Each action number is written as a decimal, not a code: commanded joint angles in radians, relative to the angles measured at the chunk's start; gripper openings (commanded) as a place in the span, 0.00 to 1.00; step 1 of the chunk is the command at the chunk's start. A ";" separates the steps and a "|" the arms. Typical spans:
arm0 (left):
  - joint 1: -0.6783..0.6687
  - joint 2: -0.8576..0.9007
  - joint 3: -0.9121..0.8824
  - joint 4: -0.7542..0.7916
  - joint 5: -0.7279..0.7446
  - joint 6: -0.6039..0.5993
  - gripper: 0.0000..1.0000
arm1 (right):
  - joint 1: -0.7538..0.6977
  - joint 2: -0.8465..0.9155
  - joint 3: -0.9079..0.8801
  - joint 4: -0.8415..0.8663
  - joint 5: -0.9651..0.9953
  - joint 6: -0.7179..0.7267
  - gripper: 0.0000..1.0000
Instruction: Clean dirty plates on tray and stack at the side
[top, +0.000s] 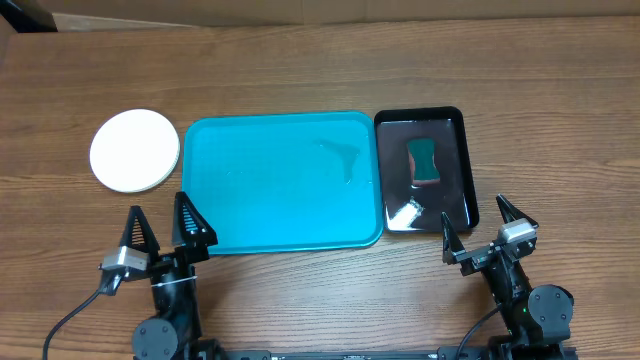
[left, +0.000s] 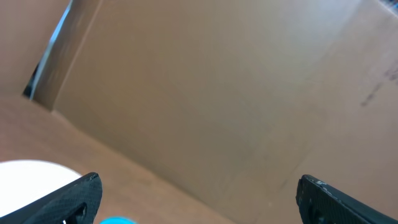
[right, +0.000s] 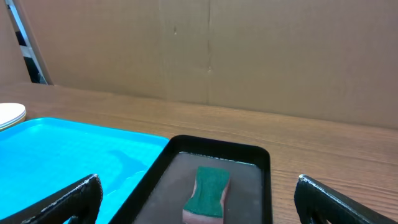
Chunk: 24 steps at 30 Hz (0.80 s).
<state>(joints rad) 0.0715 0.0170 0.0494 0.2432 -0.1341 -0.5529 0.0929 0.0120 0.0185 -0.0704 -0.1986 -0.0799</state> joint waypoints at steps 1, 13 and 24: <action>0.000 -0.013 -0.046 -0.013 -0.034 -0.017 1.00 | -0.004 -0.009 -0.011 0.005 0.003 -0.006 1.00; 0.001 -0.014 -0.045 -0.312 0.008 0.496 1.00 | -0.004 -0.009 -0.011 0.005 0.003 -0.006 1.00; -0.001 -0.014 -0.045 -0.314 0.057 0.630 1.00 | -0.004 -0.009 -0.011 0.005 0.003 -0.006 1.00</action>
<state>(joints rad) 0.0715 0.0151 0.0086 -0.0700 -0.0948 0.0750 0.0929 0.0120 0.0185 -0.0708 -0.1986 -0.0799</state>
